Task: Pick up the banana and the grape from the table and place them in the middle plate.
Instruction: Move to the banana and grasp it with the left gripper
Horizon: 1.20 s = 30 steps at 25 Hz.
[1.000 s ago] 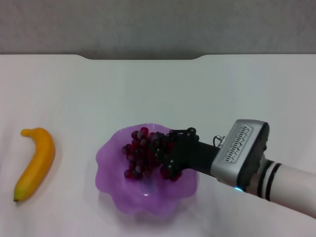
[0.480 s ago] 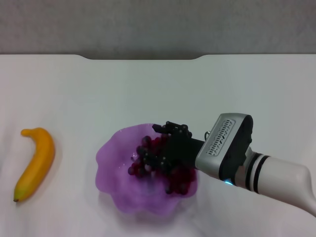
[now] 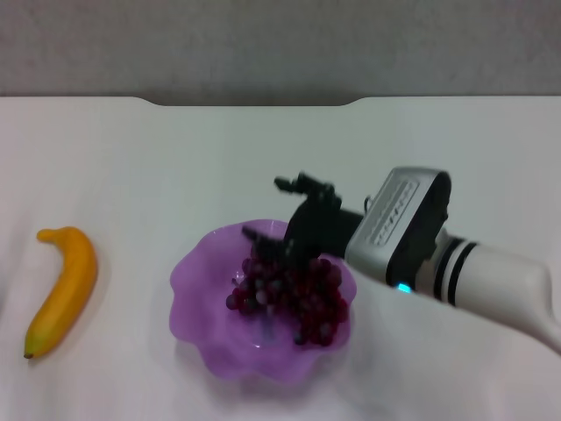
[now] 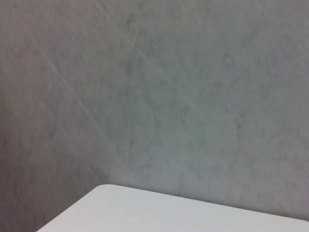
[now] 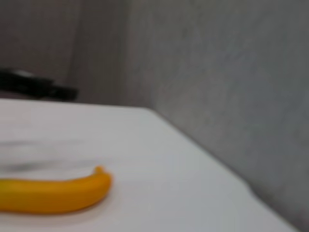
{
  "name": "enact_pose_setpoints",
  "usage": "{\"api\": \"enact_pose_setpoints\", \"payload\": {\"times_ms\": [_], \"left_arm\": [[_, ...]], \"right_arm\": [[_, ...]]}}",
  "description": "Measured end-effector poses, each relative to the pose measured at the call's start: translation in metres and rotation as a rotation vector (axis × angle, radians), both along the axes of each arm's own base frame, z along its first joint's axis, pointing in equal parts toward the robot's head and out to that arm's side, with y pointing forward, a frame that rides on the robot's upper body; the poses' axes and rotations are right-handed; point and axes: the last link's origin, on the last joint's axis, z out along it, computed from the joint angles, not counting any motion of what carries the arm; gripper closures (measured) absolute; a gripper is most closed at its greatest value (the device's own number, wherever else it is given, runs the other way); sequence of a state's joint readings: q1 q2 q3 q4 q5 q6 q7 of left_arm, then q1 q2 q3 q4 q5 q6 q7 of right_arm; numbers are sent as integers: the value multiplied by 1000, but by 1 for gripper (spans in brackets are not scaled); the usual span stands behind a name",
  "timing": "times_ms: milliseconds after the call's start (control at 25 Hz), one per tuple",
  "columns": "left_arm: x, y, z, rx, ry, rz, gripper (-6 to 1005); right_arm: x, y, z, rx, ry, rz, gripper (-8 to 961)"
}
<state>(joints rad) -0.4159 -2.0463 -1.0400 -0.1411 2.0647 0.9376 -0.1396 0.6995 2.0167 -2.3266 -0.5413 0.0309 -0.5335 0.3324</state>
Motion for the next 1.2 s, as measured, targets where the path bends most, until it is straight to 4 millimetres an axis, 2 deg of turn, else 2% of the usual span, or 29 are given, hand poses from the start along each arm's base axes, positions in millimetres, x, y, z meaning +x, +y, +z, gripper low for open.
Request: {"api": "enact_pose_setpoints", "payload": {"times_ms": [320, 520, 640, 840, 1080, 1200], "left_arm": [[2, 2, -2, -20, 8, -10, 137], [3, 2, -3, -26, 12, -14, 137], [3, 3, -3, -29, 13, -18, 137], [10, 8, -5, -52, 31, -51, 136], [10, 6, -5, -49, 33, -58, 138], [12, 6, -1, -26, 32, -80, 137]], "right_arm": [[-14, 33, 37, 217, -8, 92, 92], [-14, 37, 67, 359, 76, 119, 217], [-6, 36, 90, 449, 178, 95, 466], [19, 29, 132, 641, 339, 38, 683], [56, 7, 162, 825, 468, -38, 911], [73, -5, 172, 889, 500, -87, 923]]}}
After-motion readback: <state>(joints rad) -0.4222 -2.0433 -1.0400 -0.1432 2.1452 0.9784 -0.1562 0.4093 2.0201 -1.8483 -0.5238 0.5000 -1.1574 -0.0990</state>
